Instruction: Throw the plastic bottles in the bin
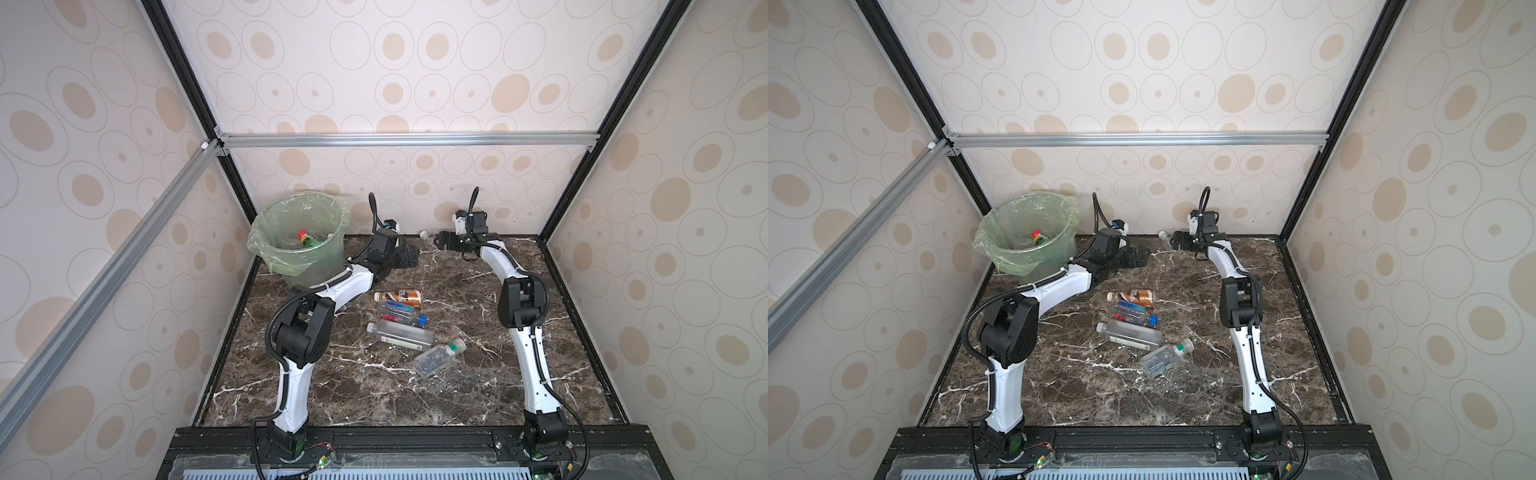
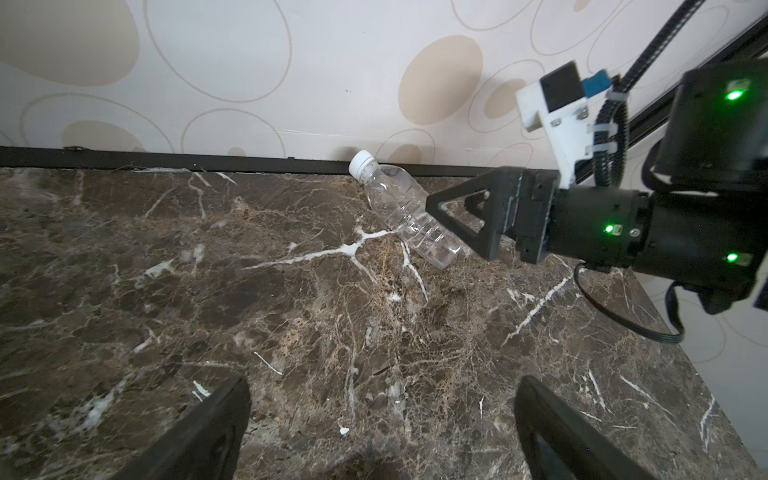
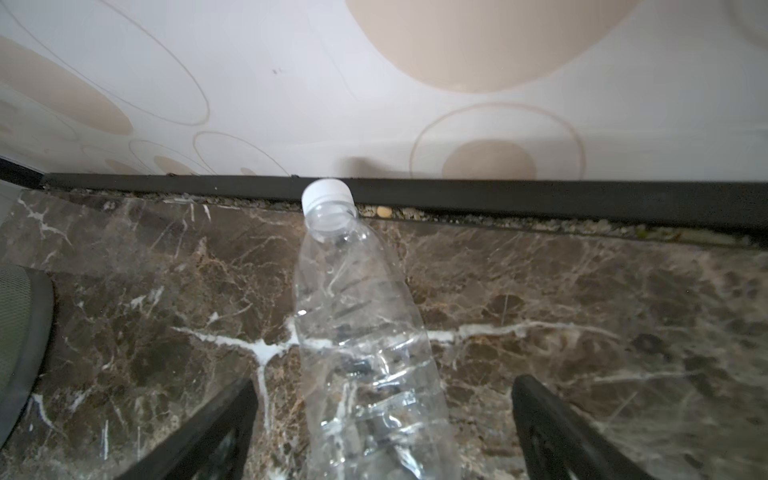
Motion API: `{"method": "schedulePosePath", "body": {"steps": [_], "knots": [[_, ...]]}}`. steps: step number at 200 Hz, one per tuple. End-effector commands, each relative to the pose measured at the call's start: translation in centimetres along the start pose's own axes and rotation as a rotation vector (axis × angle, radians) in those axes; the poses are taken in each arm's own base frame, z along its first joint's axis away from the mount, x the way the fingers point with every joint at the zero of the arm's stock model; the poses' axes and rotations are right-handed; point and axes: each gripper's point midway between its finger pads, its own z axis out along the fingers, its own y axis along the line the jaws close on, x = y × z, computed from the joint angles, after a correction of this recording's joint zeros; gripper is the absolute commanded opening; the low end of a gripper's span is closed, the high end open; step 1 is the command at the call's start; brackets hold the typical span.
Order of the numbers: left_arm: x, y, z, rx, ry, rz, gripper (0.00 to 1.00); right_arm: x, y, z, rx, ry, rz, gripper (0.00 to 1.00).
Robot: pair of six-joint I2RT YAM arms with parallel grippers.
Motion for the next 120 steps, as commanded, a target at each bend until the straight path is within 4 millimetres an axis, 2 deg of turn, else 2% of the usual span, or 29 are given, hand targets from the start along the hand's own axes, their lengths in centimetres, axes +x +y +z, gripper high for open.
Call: {"method": "schedulePosePath", "body": {"steps": [1, 75, 120], "knots": [[-0.9, 0.2, 0.0, -0.001, -0.026, -0.011, 0.99, 0.7, 0.9, 0.7, -0.016, 0.026, -0.006, 0.99], [-0.8, 0.2, 0.1, 0.004, -0.025, -0.016, 0.99, 2.1, 3.3, 1.6, -0.031, 0.058, -0.050, 1.00], [-0.6, 0.3, 0.3, 0.004, -0.019, -0.018, 0.99, 2.9, 3.8, 1.5, -0.013, 0.079, -0.041, 0.95]]}}
